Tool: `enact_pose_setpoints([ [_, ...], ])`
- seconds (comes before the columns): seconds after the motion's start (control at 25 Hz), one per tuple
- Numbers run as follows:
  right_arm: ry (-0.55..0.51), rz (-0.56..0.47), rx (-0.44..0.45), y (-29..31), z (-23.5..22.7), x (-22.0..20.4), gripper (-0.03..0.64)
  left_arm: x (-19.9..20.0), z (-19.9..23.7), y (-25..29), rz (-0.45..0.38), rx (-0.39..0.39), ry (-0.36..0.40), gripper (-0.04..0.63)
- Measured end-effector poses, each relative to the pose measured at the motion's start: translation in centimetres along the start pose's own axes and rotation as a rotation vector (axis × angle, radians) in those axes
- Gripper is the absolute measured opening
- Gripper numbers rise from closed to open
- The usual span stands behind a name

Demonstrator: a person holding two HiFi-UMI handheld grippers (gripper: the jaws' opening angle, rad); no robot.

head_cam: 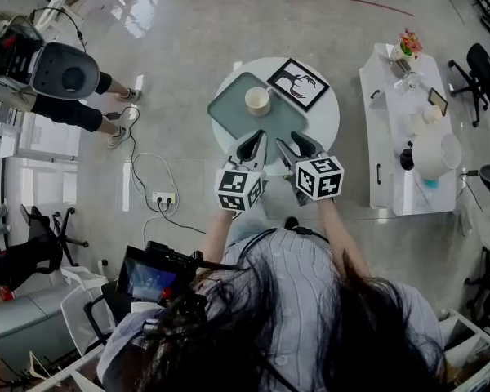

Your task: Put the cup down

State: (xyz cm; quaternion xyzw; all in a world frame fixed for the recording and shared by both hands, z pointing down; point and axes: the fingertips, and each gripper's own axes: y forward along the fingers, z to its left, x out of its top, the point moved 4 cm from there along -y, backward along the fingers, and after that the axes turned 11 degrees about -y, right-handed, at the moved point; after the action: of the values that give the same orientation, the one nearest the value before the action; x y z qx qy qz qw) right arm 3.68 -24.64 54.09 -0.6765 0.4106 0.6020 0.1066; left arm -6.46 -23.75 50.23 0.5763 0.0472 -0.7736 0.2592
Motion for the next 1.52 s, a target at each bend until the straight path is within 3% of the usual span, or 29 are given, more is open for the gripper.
enact_pose_setpoints([
  [0.44,-0.017,-0.026,0.069,-7.2,1.8,-2.7,0.123,-4.5,-6.3,-6.5,-0.012,0.107,-0.004,0.023],
  [0.88,0.04,-0.019,0.104,-9.5,4.6,-5.8,0.121,-6.5,-8.0,-11.9,0.04,0.186,0.019,0.023],
  [1.16,0.008,0.0,0.104,-10.1,5.7,-7.3,0.112,-7.9,-8.1,-14.0,0.062,0.209,0.013,0.023],
  [1.52,-0.013,0.004,0.099,-10.8,8.5,-7.7,0.098,-7.9,-8.1,-16.3,0.021,0.184,0.008,0.023],
])
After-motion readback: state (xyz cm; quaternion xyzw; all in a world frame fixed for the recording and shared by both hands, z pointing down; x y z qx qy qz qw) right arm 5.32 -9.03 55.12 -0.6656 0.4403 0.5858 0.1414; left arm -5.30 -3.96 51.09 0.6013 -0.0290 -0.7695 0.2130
